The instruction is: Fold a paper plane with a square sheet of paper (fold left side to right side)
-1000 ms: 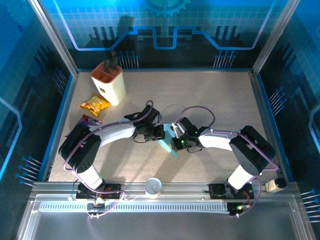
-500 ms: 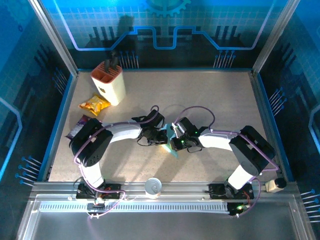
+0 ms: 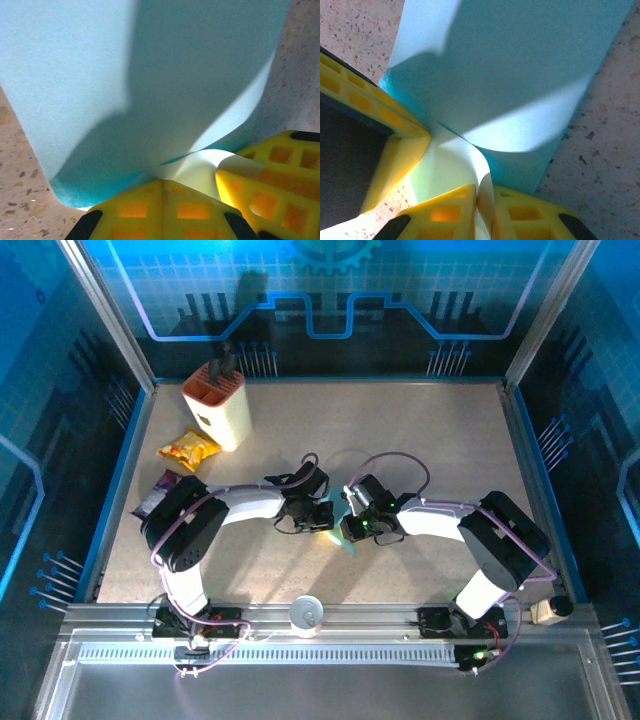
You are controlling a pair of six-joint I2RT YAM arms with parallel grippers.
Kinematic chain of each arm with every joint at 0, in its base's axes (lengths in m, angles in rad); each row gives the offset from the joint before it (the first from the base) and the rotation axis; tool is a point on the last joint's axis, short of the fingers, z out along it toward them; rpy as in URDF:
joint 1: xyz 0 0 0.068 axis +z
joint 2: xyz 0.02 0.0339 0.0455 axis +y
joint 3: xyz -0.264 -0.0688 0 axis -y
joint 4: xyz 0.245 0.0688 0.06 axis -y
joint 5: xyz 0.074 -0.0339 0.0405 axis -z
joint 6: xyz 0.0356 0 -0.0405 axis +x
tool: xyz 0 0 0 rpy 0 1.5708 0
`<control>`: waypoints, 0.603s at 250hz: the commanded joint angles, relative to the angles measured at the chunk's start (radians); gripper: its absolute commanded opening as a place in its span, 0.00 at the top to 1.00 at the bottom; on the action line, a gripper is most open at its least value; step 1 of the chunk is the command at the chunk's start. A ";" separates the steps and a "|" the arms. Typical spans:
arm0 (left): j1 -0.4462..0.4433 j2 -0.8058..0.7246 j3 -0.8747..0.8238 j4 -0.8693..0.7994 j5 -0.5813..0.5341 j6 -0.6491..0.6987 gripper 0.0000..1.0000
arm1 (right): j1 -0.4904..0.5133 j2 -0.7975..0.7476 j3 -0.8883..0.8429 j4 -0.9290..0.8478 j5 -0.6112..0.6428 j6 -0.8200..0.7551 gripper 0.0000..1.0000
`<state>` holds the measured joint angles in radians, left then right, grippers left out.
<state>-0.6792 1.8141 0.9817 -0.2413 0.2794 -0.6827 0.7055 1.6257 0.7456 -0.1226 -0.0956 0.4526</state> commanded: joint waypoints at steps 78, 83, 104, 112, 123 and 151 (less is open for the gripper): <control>-0.006 0.022 -0.074 0.007 -0.063 -0.024 1.00 | -0.042 -0.030 0.034 -0.105 -0.037 0.019 0.78; -0.006 0.020 -0.075 0.007 -0.063 -0.024 1.00 | -0.046 -0.040 0.040 -0.108 -0.043 0.019 0.76; -0.006 0.020 -0.083 0.011 -0.065 -0.026 1.00 | -0.069 -0.088 0.060 -0.128 -0.065 0.018 0.71; -0.006 0.020 -0.085 0.014 -0.066 -0.027 1.00 | -0.080 -0.106 0.062 -0.136 -0.075 0.016 0.69; -0.006 0.019 -0.086 0.016 -0.067 -0.028 1.00 | -0.099 -0.130 0.062 -0.152 -0.084 0.014 0.67; -0.006 0.021 -0.085 0.020 -0.070 -0.030 1.00 | -0.153 -0.184 0.044 -0.205 -0.109 0.003 0.62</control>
<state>-0.6792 1.8038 0.9405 -0.1684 0.2771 -0.7025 0.6048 1.5070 0.7799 -0.2363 -0.1604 0.4641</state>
